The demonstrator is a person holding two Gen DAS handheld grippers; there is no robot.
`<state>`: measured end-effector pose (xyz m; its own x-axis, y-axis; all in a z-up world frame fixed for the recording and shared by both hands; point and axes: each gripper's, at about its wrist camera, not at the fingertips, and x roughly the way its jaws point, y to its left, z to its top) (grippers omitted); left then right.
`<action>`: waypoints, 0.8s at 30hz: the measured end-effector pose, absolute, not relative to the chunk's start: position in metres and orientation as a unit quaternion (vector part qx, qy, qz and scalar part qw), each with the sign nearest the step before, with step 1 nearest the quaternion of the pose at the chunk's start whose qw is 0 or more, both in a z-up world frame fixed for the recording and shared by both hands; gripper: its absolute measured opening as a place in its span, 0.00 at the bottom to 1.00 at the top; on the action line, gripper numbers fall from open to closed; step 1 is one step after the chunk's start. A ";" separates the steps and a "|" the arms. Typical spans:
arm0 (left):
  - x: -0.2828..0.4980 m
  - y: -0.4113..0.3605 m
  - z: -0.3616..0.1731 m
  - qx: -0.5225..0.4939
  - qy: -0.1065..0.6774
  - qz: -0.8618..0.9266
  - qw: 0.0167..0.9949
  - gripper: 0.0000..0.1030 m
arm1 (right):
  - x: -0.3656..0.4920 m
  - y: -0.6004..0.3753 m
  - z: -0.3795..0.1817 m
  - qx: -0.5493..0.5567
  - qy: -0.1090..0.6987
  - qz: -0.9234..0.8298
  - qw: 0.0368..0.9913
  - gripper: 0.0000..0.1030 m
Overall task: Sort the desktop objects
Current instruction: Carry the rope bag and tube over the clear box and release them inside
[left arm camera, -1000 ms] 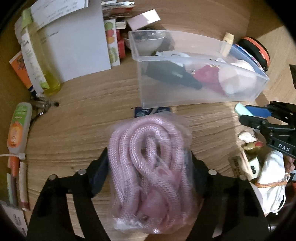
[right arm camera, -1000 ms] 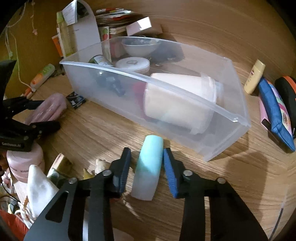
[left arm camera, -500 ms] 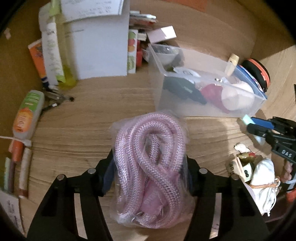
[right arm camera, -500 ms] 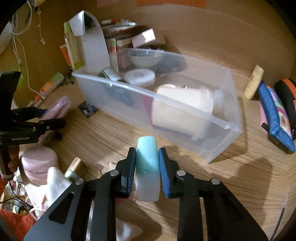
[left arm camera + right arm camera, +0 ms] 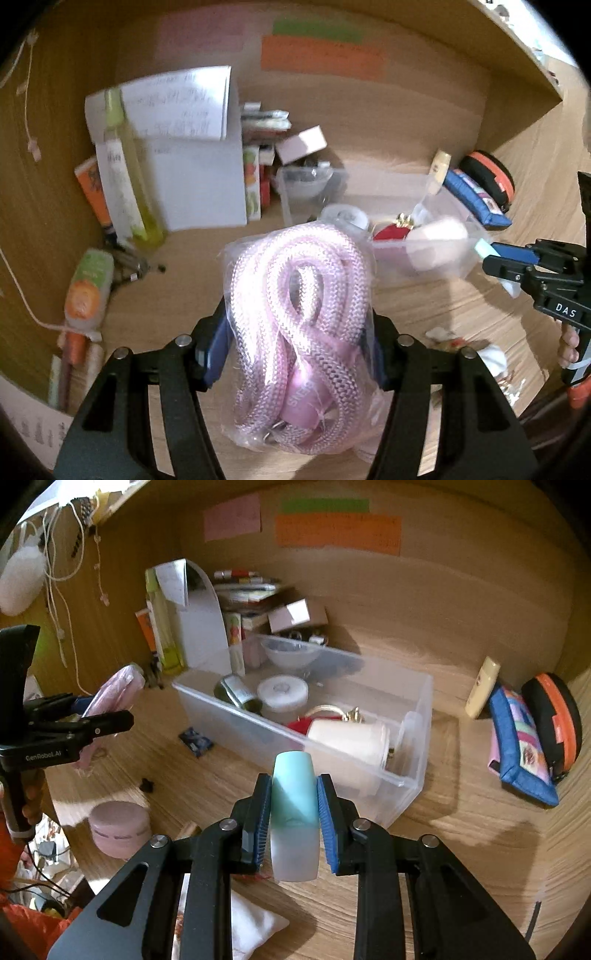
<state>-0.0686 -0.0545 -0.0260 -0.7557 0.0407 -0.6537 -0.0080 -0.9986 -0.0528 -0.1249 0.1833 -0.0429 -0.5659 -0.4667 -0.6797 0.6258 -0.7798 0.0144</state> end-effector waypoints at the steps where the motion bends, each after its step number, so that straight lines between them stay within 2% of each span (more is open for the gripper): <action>1: -0.069 -0.053 -0.023 -0.346 -0.021 0.938 0.014 0.59 | -0.125 0.184 -0.039 0.343 0.113 -0.880 0.309 0.22; 6: -0.082 -0.054 -0.009 -0.353 -0.047 0.933 0.052 0.59 | -0.128 0.187 -0.026 0.341 0.105 -0.883 0.305 0.22; 24: -0.137 -0.040 0.027 -0.328 -0.034 0.942 0.061 0.59 | -0.163 0.188 0.013 0.293 0.097 -0.903 0.298 0.22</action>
